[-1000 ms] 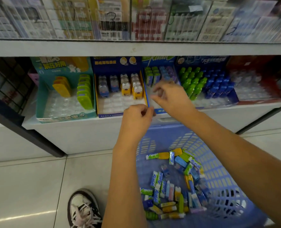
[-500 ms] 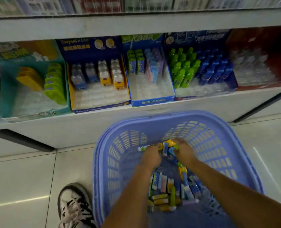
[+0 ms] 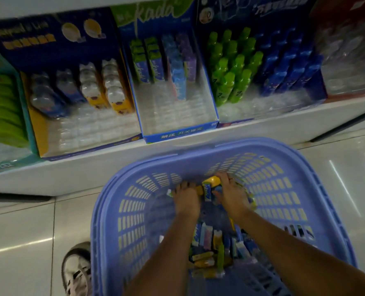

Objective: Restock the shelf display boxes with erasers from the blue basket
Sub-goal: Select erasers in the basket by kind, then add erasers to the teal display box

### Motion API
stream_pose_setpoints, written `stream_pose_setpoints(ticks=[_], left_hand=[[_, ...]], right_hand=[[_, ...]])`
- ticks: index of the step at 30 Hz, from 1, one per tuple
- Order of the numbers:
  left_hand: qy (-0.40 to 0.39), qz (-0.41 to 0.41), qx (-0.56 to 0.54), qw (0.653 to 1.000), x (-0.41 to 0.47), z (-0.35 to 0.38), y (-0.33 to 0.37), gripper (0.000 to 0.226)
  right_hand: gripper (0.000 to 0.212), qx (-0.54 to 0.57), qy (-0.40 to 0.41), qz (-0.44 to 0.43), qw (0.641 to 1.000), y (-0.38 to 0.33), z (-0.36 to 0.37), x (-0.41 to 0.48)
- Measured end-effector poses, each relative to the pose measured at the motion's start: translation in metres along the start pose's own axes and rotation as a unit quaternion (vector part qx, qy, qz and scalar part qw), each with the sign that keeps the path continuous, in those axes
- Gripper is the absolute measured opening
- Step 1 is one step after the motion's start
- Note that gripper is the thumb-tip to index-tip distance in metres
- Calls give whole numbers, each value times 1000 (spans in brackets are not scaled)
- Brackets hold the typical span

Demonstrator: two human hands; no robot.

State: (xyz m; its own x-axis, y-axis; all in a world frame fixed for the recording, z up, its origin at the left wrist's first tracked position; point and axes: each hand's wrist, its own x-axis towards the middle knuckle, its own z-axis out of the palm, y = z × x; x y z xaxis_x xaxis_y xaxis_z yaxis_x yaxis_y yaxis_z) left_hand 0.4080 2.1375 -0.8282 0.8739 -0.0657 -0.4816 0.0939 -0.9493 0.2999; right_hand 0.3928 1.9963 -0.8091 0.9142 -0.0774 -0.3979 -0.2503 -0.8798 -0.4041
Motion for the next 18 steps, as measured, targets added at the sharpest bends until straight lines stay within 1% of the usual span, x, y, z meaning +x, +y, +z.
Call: stream_pose_setpoints(ticks=[3, 5, 6, 8, 10, 12, 14, 16, 17, 18], left_hand=[[6, -5, 28, 1000, 1, 3, -3, 38], [6, -3, 36, 999, 3, 2, -3, 33], [4, -6, 36, 999, 3, 1, -3, 30], [-9, -17, 31, 999, 1, -1, -3, 25], [-22, -20, 27, 999, -4, -4, -5, 22], [-31, -7, 27, 999, -12, -9, -7, 19], [-12, 12, -14, 1000, -20, -18, -10, 14], [13, 15, -118, 993, -27, -33, -12, 8], [20, 11, -160, 987, -29, -42, -13, 9], [20, 14, -178, 984, -31, -53, -14, 9]], right_hand=[[53, -34, -27, -18, 999, 2, 7, 2], [56, -92, -49, -25, 994, 2, 7, 5], [58, -122, -53, -31, 991, 2, 6, 7], [59, -145, -46, -33, 988, -2, 3, 10], [57, -170, -51, -37, 983, -5, 0, 10], [51, -198, -68, -45, 977, -5, 0, 8], [51, -187, -76, -48, 978, -2, 1, 6], [57, -170, -77, -53, 981, -1, -1, 7], [58, -167, -78, -60, 981, -4, -1, 8], [56, -166, -79, -65, 981, -8, -2, 9]])
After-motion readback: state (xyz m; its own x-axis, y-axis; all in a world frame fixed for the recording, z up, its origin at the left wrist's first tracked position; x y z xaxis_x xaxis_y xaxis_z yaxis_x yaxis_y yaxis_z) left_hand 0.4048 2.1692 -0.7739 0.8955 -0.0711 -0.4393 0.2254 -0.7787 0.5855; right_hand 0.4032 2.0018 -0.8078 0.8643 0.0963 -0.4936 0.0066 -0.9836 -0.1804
